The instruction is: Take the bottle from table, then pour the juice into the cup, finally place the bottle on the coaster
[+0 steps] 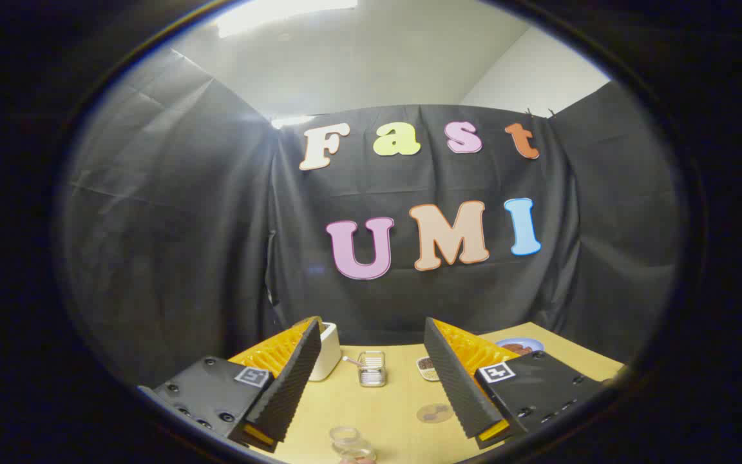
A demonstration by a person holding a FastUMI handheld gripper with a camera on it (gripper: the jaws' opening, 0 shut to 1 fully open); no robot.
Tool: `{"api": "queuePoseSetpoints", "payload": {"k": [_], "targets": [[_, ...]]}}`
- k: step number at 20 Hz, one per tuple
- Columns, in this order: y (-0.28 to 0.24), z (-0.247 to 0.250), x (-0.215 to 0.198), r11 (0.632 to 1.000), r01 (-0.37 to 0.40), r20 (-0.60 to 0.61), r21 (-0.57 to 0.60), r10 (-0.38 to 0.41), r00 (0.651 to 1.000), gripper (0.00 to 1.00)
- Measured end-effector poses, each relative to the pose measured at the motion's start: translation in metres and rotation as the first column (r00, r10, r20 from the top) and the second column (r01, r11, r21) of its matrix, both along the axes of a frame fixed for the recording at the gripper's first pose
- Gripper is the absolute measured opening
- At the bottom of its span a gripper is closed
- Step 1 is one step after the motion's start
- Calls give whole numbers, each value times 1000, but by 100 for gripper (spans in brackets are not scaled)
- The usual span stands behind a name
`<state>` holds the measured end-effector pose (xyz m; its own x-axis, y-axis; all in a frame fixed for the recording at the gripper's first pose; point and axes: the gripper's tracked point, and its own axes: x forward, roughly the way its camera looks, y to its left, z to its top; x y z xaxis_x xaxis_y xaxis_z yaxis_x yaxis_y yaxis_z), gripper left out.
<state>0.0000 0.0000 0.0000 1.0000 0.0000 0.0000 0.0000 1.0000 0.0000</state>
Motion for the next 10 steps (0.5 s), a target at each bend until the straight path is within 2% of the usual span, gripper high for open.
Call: {"api": "queuePoseSetpoints", "payload": {"k": [10], "targets": [[10, -20, 0, 999, 29, -18, -13, -29, 999, 100]]}}
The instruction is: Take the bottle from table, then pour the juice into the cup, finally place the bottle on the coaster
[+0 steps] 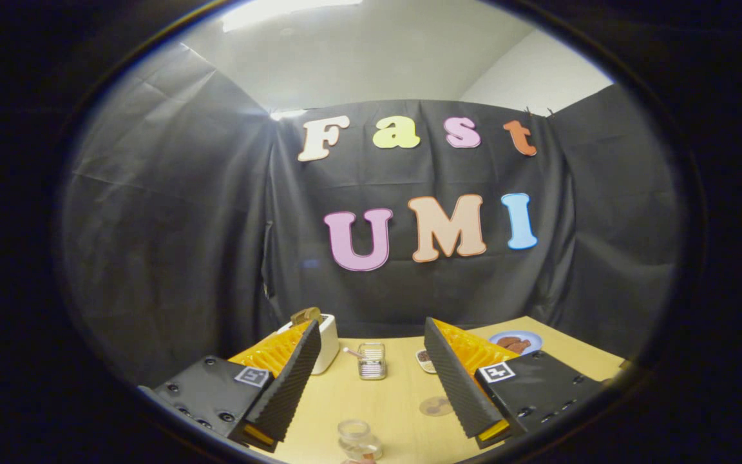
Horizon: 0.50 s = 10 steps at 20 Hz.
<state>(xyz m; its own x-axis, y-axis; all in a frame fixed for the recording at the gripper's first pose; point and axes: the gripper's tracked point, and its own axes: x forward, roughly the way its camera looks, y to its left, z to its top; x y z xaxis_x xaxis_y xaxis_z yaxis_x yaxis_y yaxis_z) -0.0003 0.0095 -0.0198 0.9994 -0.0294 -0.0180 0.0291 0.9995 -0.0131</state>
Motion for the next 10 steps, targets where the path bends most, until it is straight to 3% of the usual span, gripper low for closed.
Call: {"api": "queuePoseSetpoints", "payload": {"k": [10], "targets": [[2, -39, -2, 1000, 22, -46, -3, -22, 999, 100]]}}
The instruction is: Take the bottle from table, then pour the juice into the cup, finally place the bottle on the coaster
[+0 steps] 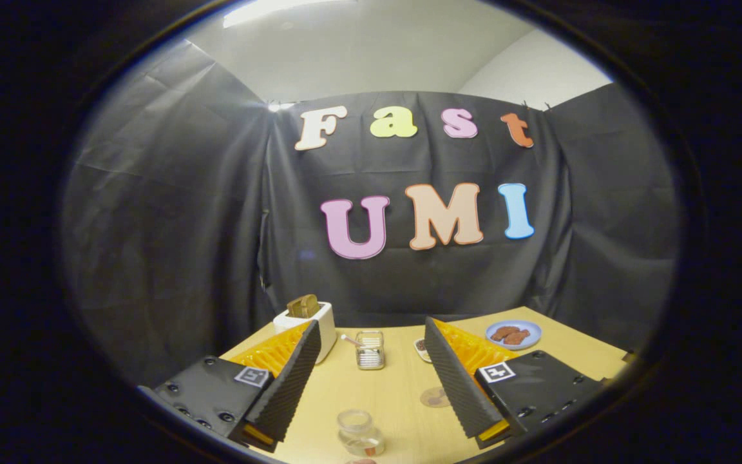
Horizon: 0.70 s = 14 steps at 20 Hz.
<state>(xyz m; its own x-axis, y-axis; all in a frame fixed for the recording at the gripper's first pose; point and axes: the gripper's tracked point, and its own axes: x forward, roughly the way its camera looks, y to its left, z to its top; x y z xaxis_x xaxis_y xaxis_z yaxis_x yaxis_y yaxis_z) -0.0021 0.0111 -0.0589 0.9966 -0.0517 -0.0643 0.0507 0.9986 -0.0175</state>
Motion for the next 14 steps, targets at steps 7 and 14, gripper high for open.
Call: {"api": "queuePoseSetpoints", "payload": {"k": [7, 14], "targets": [[2, -58, -2, 1000, 12, -96, 9, -11, 995, 100], [2, -124, -7, 1000, 9, -208, 2, -9, 978, 100]]}}
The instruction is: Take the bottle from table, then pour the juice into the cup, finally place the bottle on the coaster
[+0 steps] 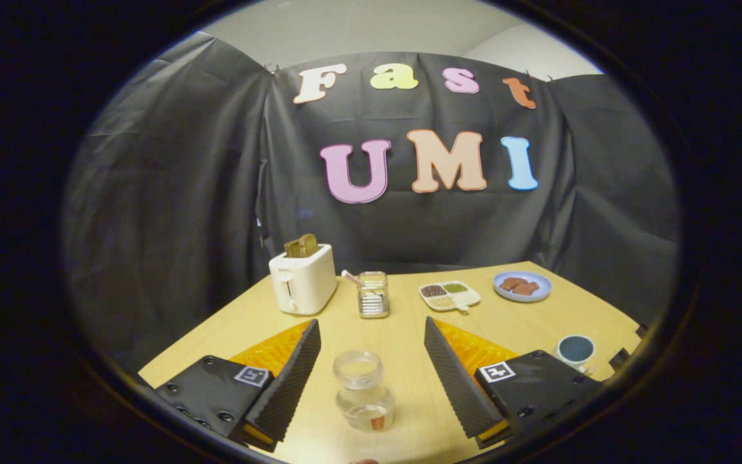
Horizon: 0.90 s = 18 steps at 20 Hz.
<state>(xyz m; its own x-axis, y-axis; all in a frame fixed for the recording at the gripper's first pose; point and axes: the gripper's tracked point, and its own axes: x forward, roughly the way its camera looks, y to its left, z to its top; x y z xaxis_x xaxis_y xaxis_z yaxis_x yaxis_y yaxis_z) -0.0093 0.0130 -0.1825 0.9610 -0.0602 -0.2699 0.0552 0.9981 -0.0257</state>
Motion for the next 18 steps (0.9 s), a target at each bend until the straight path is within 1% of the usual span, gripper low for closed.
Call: {"api": "queuePoseSetpoints", "payload": {"k": [3, 10, 14, 18], "targets": [[-3, -29, -5, 1000, 6, -53, -3, -6, 999, 100], [-1, -86, -9, 1000, -7, -161, -9, 5, 987, 100], [-3, -114, -13, 1000, -11, -215, -3, 10, 977, 100], [-1, -129, -15, 1000, -30, -248, 2, 30, 968, 100]]}}
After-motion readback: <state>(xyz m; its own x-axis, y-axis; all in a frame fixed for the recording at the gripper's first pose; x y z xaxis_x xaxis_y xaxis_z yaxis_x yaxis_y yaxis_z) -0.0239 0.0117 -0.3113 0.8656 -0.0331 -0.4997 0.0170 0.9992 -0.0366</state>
